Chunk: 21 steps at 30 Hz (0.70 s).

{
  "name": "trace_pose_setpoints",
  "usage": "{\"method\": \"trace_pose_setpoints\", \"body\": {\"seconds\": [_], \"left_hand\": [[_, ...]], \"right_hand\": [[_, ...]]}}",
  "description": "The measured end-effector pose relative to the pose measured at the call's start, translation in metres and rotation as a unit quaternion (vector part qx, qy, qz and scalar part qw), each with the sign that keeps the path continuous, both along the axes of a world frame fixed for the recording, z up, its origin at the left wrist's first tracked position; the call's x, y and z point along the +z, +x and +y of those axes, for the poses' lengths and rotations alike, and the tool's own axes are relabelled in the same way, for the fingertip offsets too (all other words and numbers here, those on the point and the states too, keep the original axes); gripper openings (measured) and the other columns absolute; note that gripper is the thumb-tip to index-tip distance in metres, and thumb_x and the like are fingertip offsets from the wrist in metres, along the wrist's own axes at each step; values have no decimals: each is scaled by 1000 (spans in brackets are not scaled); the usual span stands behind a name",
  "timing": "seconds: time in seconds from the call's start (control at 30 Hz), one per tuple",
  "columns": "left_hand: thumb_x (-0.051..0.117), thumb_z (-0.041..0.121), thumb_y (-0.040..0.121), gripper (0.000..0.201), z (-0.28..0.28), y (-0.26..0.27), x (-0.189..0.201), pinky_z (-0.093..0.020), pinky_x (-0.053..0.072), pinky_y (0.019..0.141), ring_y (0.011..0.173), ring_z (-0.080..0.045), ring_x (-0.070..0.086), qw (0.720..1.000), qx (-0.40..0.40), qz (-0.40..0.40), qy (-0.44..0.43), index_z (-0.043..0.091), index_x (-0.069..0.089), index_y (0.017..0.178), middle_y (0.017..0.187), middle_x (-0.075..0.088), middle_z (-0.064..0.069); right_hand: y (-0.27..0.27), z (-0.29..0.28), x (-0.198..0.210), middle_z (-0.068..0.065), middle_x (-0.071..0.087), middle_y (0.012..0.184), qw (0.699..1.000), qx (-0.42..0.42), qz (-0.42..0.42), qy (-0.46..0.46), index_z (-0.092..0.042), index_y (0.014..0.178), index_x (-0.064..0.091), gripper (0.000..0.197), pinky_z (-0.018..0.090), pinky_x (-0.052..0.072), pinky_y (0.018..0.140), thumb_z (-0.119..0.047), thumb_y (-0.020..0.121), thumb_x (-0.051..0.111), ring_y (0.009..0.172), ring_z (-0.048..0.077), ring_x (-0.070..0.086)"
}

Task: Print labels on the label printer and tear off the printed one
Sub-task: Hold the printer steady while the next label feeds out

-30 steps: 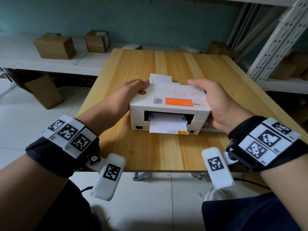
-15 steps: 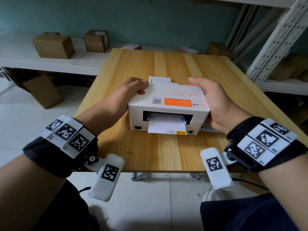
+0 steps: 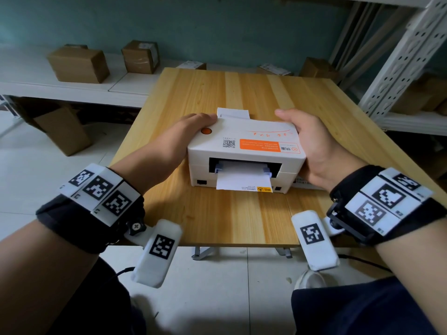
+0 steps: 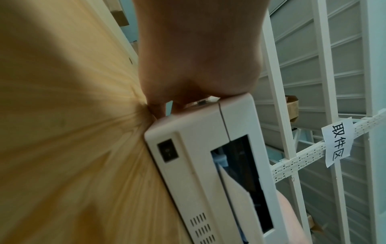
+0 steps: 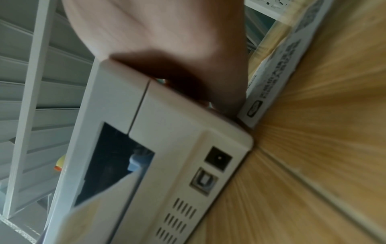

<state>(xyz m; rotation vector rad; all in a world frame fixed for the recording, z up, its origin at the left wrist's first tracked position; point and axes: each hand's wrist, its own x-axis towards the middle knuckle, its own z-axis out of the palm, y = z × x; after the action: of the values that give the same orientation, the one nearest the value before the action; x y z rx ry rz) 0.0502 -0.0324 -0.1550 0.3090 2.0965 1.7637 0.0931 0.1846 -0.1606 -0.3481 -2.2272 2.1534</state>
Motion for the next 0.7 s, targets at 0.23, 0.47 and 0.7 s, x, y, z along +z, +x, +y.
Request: {"method": "trace_pose_setpoints", "body": {"seconds": [0.23, 0.47, 0.7], "left_hand": [[47, 41, 102, 26, -1, -3, -3, -32, 43, 73, 84, -26, 58, 1000, -5, -4, -5, 18, 60, 104, 97, 64, -13], [46, 36, 102, 20, 3, -3, -4, -37, 43, 83, 92, -25, 60, 1000, -5, 16, 19, 32, 59, 116, 111, 65, -11], [49, 41, 101, 23, 1, -4, -6, -36, 45, 79, 89, -30, 58, 1000, -8, -14, 14, 20, 57, 104, 104, 63, -16]], "right_hand": [[0, 1, 0, 15, 77, 97, 1000, 9, -13, 5, -10, 94, 73, 43, 50, 41, 108, -47, 91, 51, 89, 30, 70], [1, -2, 2, 14, 76, 94, 1000, 7, -12, -4, -8, 103, 69, 39, 47, 43, 104, -42, 96, 49, 86, 28, 69], [2, -2, 2, 10, 76, 89, 1000, 10, -12, 5, -13, 88, 70, 35, 47, 44, 104, -41, 96, 50, 85, 26, 69]]}}
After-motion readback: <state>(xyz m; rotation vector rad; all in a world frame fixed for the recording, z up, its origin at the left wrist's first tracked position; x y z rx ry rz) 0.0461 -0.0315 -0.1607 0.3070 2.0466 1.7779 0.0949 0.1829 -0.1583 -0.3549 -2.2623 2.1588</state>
